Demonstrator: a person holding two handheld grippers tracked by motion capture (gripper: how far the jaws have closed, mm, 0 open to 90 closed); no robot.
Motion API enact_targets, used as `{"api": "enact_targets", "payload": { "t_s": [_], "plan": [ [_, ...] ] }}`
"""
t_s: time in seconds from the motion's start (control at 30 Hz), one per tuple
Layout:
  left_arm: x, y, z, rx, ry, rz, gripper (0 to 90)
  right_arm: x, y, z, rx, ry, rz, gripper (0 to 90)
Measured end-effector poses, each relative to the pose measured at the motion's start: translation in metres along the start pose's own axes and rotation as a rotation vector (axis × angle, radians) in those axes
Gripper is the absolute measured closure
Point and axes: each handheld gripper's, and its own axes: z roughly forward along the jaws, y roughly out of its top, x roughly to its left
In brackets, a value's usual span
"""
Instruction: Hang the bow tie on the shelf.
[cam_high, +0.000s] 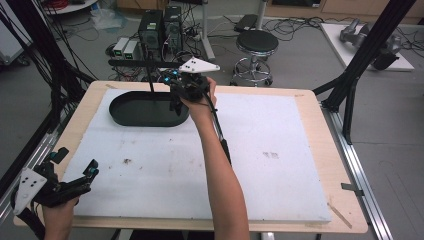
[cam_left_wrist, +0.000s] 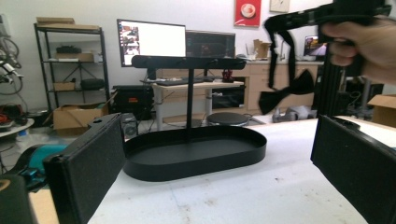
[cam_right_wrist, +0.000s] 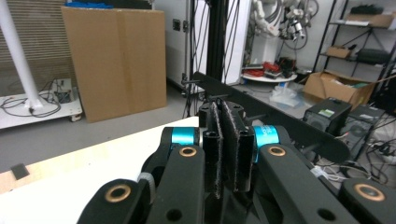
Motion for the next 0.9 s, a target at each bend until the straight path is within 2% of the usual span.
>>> {"api": "enact_targets", "payload": {
  "t_s": [0.07,0.1,0.13,0.23,0.3,0.57,0.7,0.9],
  "plan": [
    [0.001,0.000,0.000,-0.004,-0.005,-0.003,3.8,-0.003,0.001,0.005,-0.001,0.006,0.008,86.4],
    [0.002,0.000,0.000,-0.001,-0.004,-0.004,3.8,-0.008,0.002,0.014,0.005,0.013,0.026,86.5],
    [0.003,-0.001,0.000,-0.001,-0.003,-0.006,3.8,-0.008,0.002,0.014,0.005,0.013,0.026,86.5],
    [0.004,-0.001,-0.001,0.000,0.002,-0.008,3.8,-0.015,0.004,0.031,0.021,-0.002,0.023,86.4],
    [0.005,-0.001,-0.001,-0.003,0.003,-0.010,3.8,-0.018,0.004,0.034,0.023,0.000,0.028,86.5],
    [0.006,0.002,-0.005,-0.017,0.004,0.002,3.8,-0.034,0.017,0.065,0.076,-0.031,0.001,86.4],
    [0.008,0.003,-0.005,-0.022,0.009,-0.003,3.8,-0.040,0.018,0.068,0.087,-0.043,-0.002,86.4],
    [0.007,0.002,-0.005,-0.014,0.007,-0.004,3.8,-0.056,0.012,0.064,0.101,-0.064,0.011,86.4]
  ]
}}
